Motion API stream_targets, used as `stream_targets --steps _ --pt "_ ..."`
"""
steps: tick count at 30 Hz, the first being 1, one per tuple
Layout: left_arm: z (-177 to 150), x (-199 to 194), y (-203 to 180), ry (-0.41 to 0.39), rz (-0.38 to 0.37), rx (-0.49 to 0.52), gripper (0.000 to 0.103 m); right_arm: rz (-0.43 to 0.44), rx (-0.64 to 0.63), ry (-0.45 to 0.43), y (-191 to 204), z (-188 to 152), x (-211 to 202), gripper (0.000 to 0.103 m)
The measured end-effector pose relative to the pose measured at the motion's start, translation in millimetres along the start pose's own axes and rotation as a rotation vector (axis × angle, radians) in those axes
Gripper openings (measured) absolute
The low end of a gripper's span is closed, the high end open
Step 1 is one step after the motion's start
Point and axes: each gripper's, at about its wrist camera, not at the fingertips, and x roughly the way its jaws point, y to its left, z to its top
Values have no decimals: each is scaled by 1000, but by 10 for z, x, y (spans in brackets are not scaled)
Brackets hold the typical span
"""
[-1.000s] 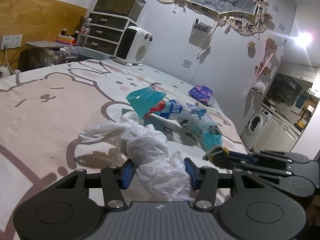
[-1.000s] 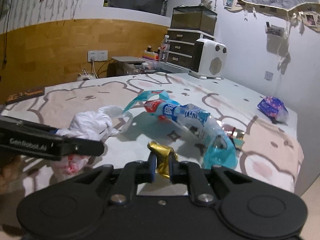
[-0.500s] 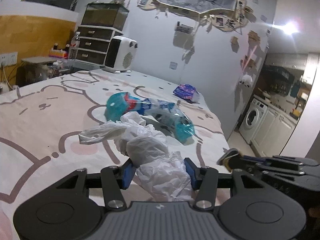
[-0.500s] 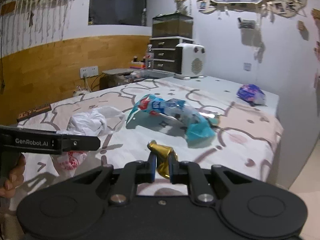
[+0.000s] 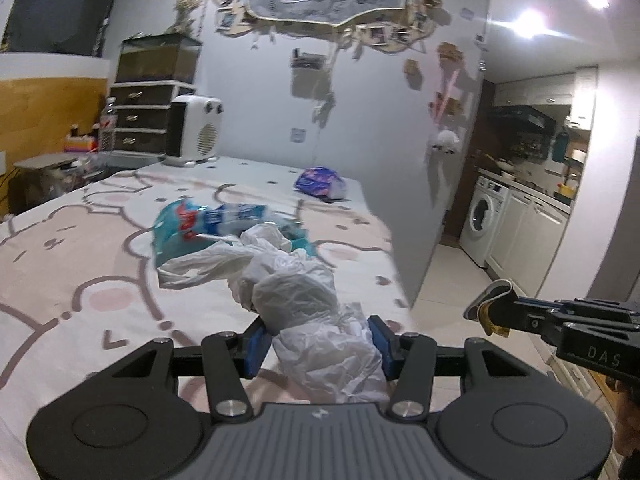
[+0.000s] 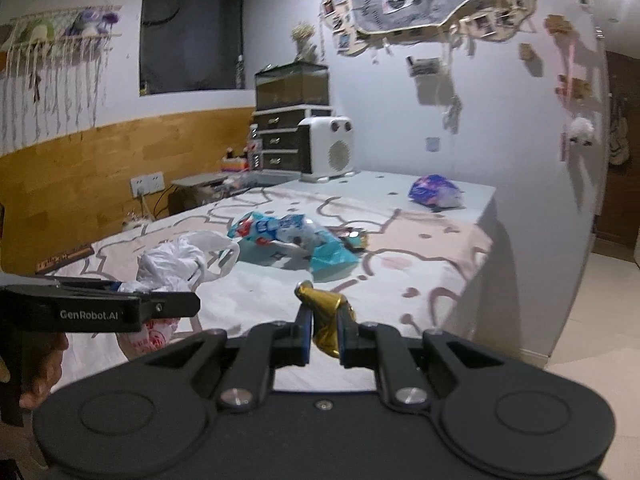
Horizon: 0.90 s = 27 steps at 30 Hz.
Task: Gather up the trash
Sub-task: 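Carry the tissue and gold wrapper with both tools over the yellow wastebasket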
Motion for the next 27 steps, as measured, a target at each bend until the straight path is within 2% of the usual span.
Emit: stream_targets --steps 8,18,27 --pt "-89 -5 -615 7 -89 71 52 -74 53 -31 -358 -194 -492 13" --pt "-276 134 -1369 57 -202 144 52 -192 137 -30 -887 -543 -1026 13" --pt "-564 407 -1945 153 -279 195 53 -249 213 -1 -1335 -922 -1284 13"
